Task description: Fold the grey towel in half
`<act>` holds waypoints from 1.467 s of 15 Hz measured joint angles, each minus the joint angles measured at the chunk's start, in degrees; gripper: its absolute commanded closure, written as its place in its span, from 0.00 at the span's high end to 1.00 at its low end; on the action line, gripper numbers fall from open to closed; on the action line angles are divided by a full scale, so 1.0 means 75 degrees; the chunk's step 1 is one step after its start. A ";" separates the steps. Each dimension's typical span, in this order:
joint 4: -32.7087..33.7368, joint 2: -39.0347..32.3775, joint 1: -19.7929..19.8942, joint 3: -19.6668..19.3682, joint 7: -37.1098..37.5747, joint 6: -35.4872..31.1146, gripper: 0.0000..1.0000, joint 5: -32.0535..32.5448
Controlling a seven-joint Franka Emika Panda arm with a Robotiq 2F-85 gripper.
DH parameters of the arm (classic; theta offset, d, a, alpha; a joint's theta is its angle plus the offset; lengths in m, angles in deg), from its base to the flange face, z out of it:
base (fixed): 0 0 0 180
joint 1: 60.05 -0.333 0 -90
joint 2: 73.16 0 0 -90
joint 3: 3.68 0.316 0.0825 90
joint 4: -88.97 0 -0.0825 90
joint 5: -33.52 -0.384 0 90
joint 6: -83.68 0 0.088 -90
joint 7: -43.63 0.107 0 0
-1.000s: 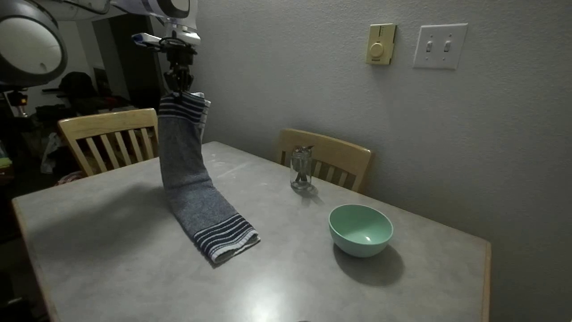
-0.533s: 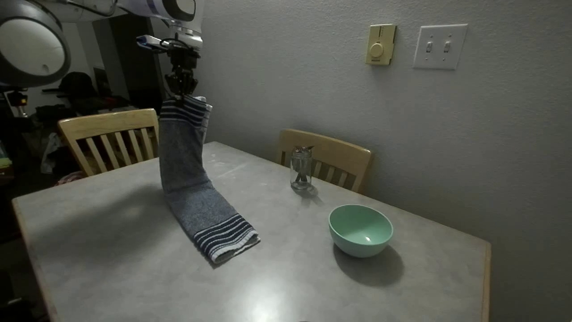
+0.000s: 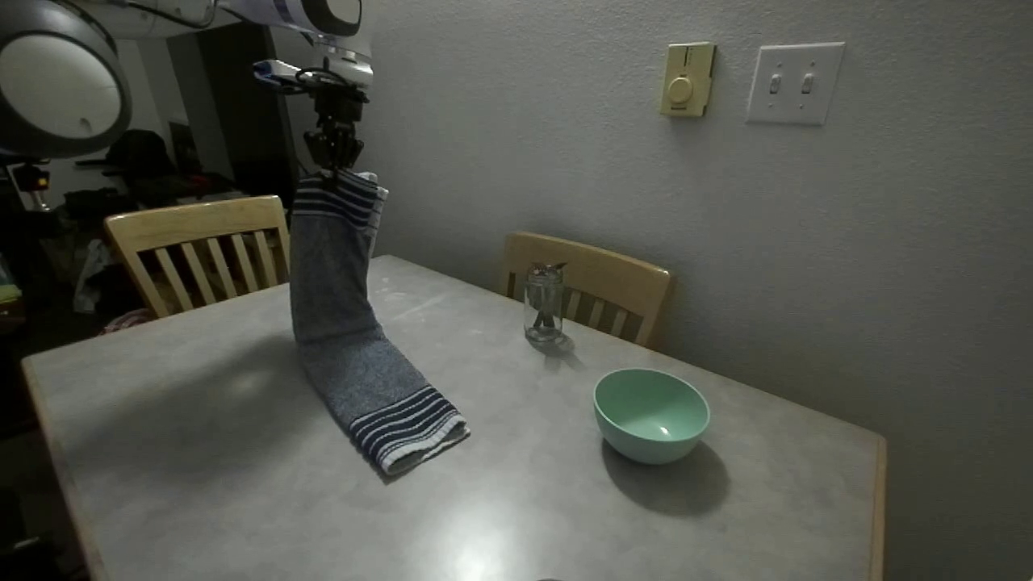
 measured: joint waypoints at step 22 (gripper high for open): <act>-0.0044 0.0008 0.1506 0.0249 -0.1199 0.0371 0.02 -0.0520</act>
